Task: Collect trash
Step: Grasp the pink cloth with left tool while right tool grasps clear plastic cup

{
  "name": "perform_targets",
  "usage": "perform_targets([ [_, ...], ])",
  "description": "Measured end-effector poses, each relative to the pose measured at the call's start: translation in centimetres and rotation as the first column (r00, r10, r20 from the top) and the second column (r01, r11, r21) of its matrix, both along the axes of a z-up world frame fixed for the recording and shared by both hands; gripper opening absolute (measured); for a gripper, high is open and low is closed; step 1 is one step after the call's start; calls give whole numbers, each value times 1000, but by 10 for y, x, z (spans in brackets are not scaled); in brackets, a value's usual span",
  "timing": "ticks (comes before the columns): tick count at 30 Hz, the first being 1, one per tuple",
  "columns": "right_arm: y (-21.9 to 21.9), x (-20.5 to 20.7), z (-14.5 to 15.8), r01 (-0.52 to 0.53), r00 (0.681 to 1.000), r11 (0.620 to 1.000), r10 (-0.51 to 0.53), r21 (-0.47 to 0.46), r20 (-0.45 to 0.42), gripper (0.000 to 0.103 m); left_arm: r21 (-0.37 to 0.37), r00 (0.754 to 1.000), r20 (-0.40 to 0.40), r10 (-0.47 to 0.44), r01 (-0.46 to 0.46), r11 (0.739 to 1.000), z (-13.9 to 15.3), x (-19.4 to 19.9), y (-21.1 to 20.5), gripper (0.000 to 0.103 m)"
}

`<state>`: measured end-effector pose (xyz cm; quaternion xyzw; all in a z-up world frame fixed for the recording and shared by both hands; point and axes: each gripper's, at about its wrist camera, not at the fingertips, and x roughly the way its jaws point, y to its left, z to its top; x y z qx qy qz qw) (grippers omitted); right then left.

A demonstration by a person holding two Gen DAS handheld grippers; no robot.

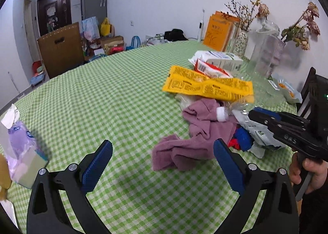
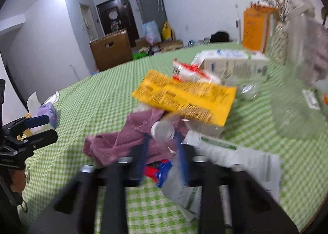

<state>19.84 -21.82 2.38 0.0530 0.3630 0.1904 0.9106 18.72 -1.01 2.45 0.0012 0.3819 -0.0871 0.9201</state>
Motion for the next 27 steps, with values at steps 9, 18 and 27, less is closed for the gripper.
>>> perform_targets([
  [9,-17,-40,58,67,985,995,-55,-69,166,3,78,985,-67,-162,167,983,-28,36,-62,96],
  [18,-102,-96,72,242,954,967,-222,-80,201,3,19,975,-185,-120,125,992,-51,66,-70,42],
  [27,-163,-128,48,377,918,926,-369,-33,142,3,-23,994,-76,-77,76,997,8,58,-55,15],
])
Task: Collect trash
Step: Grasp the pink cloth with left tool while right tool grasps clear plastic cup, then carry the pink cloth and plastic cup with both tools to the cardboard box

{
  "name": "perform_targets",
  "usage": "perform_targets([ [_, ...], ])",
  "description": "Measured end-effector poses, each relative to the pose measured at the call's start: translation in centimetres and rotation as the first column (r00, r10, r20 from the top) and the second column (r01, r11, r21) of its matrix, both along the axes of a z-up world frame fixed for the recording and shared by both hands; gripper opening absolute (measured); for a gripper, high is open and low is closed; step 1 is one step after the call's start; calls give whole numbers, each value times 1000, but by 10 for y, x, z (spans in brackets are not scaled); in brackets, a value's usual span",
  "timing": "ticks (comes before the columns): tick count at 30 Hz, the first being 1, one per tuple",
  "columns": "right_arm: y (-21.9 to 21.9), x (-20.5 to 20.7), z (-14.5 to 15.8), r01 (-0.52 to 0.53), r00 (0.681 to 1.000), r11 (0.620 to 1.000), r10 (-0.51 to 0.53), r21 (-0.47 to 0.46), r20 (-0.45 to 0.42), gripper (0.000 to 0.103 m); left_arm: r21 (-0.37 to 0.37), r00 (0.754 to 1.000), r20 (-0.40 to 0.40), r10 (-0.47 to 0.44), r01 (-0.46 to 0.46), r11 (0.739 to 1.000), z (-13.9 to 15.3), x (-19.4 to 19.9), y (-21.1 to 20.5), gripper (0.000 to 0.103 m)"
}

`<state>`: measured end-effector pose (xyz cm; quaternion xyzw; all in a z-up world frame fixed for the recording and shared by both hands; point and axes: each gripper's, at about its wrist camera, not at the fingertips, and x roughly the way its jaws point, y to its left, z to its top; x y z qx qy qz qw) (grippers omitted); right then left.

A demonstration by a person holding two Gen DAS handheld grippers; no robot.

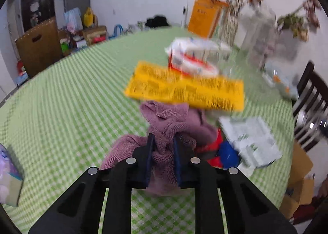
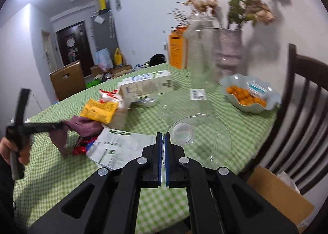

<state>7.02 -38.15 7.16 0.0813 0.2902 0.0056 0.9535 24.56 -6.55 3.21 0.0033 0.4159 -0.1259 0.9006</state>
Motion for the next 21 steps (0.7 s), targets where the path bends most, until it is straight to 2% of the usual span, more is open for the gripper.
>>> perform_targets([
  [4,-14,-12,3,26,1000,1000,-26,8,15,3,-38,994,104,28,-24,999,51,-9,4,15],
  [9,-28,-27,8,47,998,999,-48,15,39,3,-68,969,246,38,-21,997,120,-20,0,15],
  [15,-53,-54,13,89,994,996,-89,15,66,3,-126,937,350,-17,65,990,178,-50,-24,15],
  [18,-67,-68,14,115,990,993,-116,19,77,3,-136,920,391,-41,102,986,196,-65,-42,15],
  [21,-87,-86,15,154,985,988,-155,17,82,3,-151,899,424,-106,186,971,214,-87,-71,15],
])
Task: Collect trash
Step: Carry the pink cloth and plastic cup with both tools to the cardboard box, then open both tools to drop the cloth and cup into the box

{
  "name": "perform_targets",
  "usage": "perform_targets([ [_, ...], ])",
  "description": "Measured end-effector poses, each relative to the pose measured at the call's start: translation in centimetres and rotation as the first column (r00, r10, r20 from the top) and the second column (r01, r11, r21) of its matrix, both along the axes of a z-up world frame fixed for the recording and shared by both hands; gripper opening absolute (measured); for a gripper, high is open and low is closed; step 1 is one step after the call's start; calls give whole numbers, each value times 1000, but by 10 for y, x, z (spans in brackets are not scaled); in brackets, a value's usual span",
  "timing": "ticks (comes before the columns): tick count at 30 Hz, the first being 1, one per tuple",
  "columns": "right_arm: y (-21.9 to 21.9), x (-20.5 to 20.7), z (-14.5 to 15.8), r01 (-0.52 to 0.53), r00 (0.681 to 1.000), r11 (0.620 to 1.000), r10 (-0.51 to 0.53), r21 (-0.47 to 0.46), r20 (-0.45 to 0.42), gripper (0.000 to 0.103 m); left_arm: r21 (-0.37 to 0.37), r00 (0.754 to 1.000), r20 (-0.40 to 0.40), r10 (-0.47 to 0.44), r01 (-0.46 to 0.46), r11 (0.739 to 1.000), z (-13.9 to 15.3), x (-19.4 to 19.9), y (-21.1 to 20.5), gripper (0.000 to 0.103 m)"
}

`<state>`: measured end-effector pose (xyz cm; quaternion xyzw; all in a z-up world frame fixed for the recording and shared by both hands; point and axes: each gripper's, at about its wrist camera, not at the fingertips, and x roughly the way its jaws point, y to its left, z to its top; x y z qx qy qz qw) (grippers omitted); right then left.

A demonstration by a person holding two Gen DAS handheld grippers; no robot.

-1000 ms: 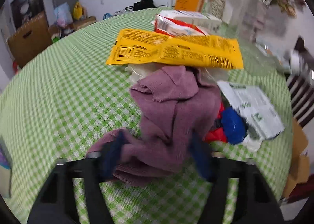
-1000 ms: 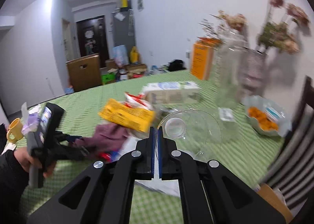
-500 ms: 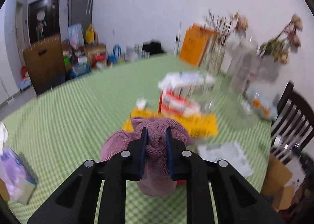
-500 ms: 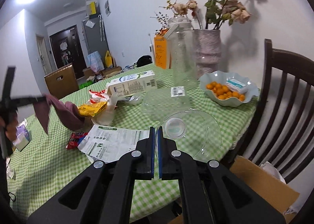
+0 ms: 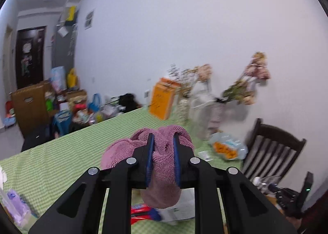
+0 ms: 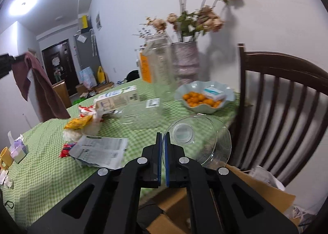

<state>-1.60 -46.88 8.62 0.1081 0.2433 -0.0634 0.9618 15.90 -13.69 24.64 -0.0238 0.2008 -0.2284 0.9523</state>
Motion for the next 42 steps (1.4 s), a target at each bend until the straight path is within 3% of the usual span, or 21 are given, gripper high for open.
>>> perform_targets([
  [6,-37,-39,-3,77,997,997,-77,-10,-15,3,-13,978,37,-208,208,978,20,-38,-70,15],
  [13,-70,-85,-23,124,987,992,-127,-28,-99,3,-46,893,37,-449,450,892,30,-82,-146,15],
  [18,-90,-102,-53,133,970,991,-128,8,-207,3,-36,826,-23,-563,562,826,7,-100,-200,15],
  [20,-94,-103,-69,125,960,992,-114,30,-255,3,-4,797,-83,-598,600,800,-21,-106,-231,15],
  [23,-98,-99,-98,116,940,991,-88,66,-329,3,39,780,-199,-594,611,790,-72,-106,-270,16],
  [31,-101,-82,-174,145,864,983,-68,116,-498,4,124,660,-548,-513,671,731,-235,-87,-351,16],
  [37,-103,-75,-214,172,799,978,-66,122,-598,4,238,627,-688,-365,670,703,-341,-70,-381,16],
  [40,-108,-74,-226,201,777,971,-79,128,-624,4,266,626,-716,-309,653,709,-374,-60,-390,19],
  [42,-111,-75,-230,210,773,967,-73,145,-630,10,268,624,-730,-278,636,724,-388,-52,-397,22],
])
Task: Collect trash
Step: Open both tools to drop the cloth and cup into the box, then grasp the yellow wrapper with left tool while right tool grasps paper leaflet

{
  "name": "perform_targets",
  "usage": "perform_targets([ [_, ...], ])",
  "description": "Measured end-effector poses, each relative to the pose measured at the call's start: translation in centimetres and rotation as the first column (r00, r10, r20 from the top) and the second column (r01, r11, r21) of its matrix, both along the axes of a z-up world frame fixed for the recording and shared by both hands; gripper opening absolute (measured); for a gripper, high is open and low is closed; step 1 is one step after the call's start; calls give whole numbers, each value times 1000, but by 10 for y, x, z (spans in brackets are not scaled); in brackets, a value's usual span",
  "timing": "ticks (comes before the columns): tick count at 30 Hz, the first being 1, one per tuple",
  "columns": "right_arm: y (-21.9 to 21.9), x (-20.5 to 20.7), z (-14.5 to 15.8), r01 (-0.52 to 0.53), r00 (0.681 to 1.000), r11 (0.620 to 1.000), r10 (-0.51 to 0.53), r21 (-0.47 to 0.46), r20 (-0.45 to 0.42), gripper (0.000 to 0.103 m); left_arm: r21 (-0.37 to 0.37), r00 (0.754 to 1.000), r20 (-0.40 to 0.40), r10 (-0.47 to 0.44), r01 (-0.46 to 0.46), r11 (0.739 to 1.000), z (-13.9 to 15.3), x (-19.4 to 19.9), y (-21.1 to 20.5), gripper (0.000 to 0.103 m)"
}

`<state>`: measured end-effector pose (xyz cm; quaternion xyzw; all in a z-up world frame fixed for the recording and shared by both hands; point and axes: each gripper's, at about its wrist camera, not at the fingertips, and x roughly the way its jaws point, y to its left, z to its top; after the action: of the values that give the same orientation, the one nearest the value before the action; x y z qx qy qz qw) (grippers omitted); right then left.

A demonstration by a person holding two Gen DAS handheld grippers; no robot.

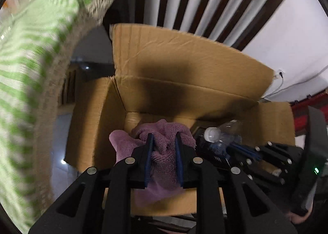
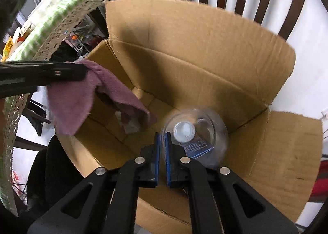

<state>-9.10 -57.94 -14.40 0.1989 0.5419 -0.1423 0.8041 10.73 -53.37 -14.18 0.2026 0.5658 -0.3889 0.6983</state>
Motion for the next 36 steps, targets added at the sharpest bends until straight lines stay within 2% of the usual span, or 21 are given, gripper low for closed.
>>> perform_targets([
  [1,-1,-2,-1,7,1000,1000,-7,4,0,25,10,1000,2,22,-22,1000,-5,2,0,35],
  [2,-3,-4,0,14,1000,1000,-14,2,5,47,17,999,4,43,-43,999,-7,5,-1,45],
  [3,-4,-5,2,17,1000,1000,-17,-7,13,55,16,999,2,52,-52,999,-7,6,-1,48],
  [6,-8,-11,14,29,998,999,-28,-17,47,55,-5,999,0,49,-49,999,-4,8,1,50],
  [7,-10,-13,18,40,998,999,-38,-21,57,55,-12,999,6,46,-46,999,-1,8,2,55],
  [11,-13,-16,33,59,995,997,-54,-51,83,55,-60,999,41,34,-31,998,18,8,10,60],
  [20,-4,-10,54,45,994,995,-36,-86,106,55,-124,996,80,39,-29,992,47,15,35,62],
  [24,5,4,62,40,993,992,-26,-116,118,55,-153,993,114,43,-26,988,63,11,31,63],
  [30,18,11,87,36,984,987,-8,-158,178,55,-245,985,165,56,-14,969,102,9,62,67],
  [36,35,26,114,29,969,980,21,-199,246,55,-311,970,219,110,-38,950,136,16,100,70],
])
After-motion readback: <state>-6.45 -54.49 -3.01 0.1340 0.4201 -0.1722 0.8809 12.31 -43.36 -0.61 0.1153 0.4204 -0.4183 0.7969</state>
